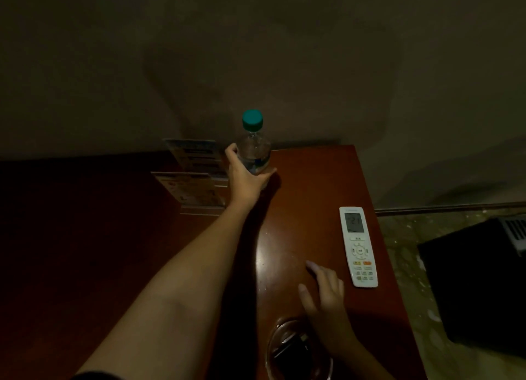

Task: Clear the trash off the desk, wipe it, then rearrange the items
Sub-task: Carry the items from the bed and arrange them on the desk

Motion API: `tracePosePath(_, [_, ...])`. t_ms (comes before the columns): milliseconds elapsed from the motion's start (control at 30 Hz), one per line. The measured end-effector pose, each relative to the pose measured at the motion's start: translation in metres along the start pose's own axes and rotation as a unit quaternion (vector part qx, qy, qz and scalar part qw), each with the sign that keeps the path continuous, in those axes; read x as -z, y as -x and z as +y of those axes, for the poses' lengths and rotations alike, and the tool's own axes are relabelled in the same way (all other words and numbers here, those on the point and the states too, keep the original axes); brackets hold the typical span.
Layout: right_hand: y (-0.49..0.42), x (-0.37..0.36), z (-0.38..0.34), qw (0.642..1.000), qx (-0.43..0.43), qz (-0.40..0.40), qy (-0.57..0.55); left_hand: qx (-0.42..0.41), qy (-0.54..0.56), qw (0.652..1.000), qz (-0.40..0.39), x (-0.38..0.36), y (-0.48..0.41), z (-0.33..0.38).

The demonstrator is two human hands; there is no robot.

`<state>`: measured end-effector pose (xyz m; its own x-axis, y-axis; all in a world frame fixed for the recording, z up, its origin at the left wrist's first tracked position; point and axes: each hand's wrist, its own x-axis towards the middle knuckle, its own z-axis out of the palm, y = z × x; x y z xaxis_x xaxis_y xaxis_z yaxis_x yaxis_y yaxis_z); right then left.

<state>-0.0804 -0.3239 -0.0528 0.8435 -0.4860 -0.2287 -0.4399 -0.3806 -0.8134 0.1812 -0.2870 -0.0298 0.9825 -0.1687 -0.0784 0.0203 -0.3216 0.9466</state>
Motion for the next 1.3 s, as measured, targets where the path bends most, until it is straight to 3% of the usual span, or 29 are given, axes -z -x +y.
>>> tracePosePath(200, [0.006,0.003,-0.001,1.0,0.017,-0.013,0.003,0.016,-0.015,1.0,-0.019,0.001,-0.005,0.0])
tracePosePath(333, [0.021,0.014,-0.002,0.991,0.093,-0.094,0.03,-0.009,-0.024,0.998,-0.064,0.012,0.028,-0.005])
tracePosePath(567, [0.059,0.021,0.001,0.934,0.22,-0.147,0.242,0.016,-0.049,0.996,-0.069,0.055,0.14,-0.043])
tracePosePath(667, [0.07,0.01,0.001,0.919,0.232,-0.145,0.286,0.006,-0.203,0.977,-0.07,0.088,0.172,-0.082])
tracePosePath(767, [0.073,0.004,0.005,0.904,0.239,-0.163,0.315,0.01,-0.406,0.912,-0.049,0.113,0.179,-0.11])
tracePosePath(933, [0.058,0.012,0.003,0.869,0.297,-0.198,0.343,0.014,-0.462,0.882,-0.087,0.115,0.176,-0.105])
tracePosePath(1133, [0.031,0.007,-0.037,0.94,0.141,-0.158,0.268,0.042,-0.473,0.869,-0.136,0.118,0.169,-0.097])
tracePosePath(1300, [-0.022,-0.035,-0.059,0.951,0.106,-0.118,0.264,0.074,-0.449,0.882,-0.123,0.136,0.166,-0.104])
